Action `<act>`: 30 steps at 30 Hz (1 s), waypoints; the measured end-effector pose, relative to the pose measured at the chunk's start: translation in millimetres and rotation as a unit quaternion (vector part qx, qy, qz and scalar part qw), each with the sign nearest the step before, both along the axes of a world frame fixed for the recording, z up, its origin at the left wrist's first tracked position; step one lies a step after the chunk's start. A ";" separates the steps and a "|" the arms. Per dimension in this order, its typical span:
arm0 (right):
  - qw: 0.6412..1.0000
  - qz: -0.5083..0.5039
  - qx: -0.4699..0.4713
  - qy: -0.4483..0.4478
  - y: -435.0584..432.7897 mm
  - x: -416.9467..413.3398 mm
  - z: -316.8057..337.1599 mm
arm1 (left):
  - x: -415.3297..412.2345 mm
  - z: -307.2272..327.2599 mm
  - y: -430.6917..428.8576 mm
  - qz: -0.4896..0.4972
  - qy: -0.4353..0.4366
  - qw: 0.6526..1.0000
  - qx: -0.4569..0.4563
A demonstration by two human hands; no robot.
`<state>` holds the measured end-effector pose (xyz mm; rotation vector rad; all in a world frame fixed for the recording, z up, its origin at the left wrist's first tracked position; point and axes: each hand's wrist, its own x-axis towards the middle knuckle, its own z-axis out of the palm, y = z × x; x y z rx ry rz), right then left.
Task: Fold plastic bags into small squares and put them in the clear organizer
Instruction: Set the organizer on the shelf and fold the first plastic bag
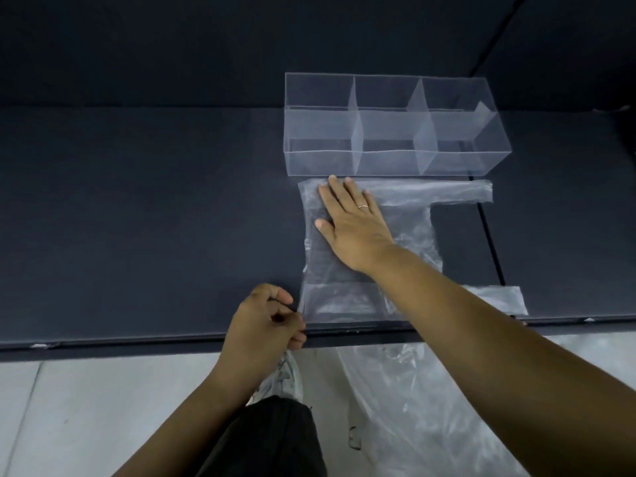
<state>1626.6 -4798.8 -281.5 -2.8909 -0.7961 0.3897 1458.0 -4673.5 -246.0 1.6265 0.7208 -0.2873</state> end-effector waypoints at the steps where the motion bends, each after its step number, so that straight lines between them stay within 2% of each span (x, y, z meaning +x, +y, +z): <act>1: 1.000 0.002 -0.009 -0.006 0.1 0.1 -1.4 | -2.5 0.5 0.0 -0.012 0.010 1.000 0.005; 3: 1.000 0.001 -0.014 -0.009 0.3 -3.6 -0.3 | -4.2 3.3 2.5 -0.041 0.030 0.998 0.024; 5: 1.000 -0.010 0.012 -0.008 0.5 -11.8 5.8 | -0.2 4.6 7.1 -0.091 0.002 0.983 0.158; 7: 0.996 -0.030 0.082 -0.028 1.8 -28.2 13.8 | 10.7 9.9 5.1 -0.103 -0.113 0.941 0.301; 9: 0.985 -0.059 0.158 -0.039 1.8 -52.3 19.3 | 27.9 9.3 -7.4 -0.115 -0.232 0.898 0.356; 10: 0.980 -0.077 0.179 -0.033 -0.3 -64.2 19.0 | 36.6 5.0 -16.0 -0.145 -0.258 0.876 0.381; 11: 0.979 -0.093 0.180 -0.023 -5.3 -74.7 16.3 | 43.6 0.6 -24.1 -0.193 -0.248 0.857 0.408; 13: 0.987 -0.104 0.118 -0.014 -23.1 -90.8 6.7 | 48.7 -14.0 -32.5 -0.308 -0.178 0.803 0.479; 15: 0.992 -0.107 0.062 -0.031 -49.2 -97.0 -0.3 | 43.9 -30.9 -29.2 -0.370 -0.129 0.755 0.526; 20: 0.982 -0.177 -0.014 -0.063 -135.8 -81.1 -0.9 | 37.4 -43.2 -23.1 -0.358 -0.134 0.746 0.545; 24: 0.943 -0.319 -0.019 -0.093 -204.8 -62.7 4.5 | 35.5 -39.9 -22.3 -0.341 -0.132 0.747 0.556; 26: 0.930 -0.350 -0.013 -0.116 -217.1 -60.4 11.3 | 32.9 -37.1 -16.8 -0.327 -0.175 0.742 0.559; 28: 0.948 -0.281 0.057 -0.137 -204.9 -67.4 20.6 | 23.9 -38.2 -10.1 -0.379 -0.266 0.706 0.535; 30: 0.974 -0.162 0.132 -0.088 -171.5 -90.6 27.8 | 11.8 -42.1 -4.0 -0.470 -0.334 0.641 0.506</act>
